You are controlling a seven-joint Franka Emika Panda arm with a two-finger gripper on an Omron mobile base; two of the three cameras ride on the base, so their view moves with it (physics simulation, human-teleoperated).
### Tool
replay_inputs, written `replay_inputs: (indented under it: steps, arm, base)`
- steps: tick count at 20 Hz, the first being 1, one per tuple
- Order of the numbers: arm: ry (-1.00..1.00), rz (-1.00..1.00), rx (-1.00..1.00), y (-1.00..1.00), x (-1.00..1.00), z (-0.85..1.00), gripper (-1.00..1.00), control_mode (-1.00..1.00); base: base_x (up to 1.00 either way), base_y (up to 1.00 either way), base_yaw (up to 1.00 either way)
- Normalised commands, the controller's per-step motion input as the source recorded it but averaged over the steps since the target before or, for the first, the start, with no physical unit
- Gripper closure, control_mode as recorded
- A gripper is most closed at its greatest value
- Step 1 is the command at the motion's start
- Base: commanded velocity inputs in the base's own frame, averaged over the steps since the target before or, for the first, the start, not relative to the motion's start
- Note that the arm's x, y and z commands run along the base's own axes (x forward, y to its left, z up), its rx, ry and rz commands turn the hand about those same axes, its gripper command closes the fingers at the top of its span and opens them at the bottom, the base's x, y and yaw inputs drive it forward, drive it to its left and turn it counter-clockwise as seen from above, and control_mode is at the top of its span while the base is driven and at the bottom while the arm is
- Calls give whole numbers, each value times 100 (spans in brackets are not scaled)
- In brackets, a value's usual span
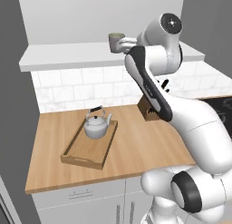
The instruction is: Pick the kettle from the counter and place it on the tray. Then pick the mug from the cabinet and place it on the tray. Then close the cabinet doors.
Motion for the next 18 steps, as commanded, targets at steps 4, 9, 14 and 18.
replay_inputs:
  steps: [4,9,14,18]
  arm:
    - [0,3,0,0,29,0,-100,-100]
    - [2,4,0,0,21,0,-100,-100]
    - [1,1,0,0,21,0,-100,-100]
    - [0,0,0,0,20,0,-100,-100]
  base:
    - [0,0,0]
    - [0,0,0]
    - [0,0,0]
    - [0,0,0]
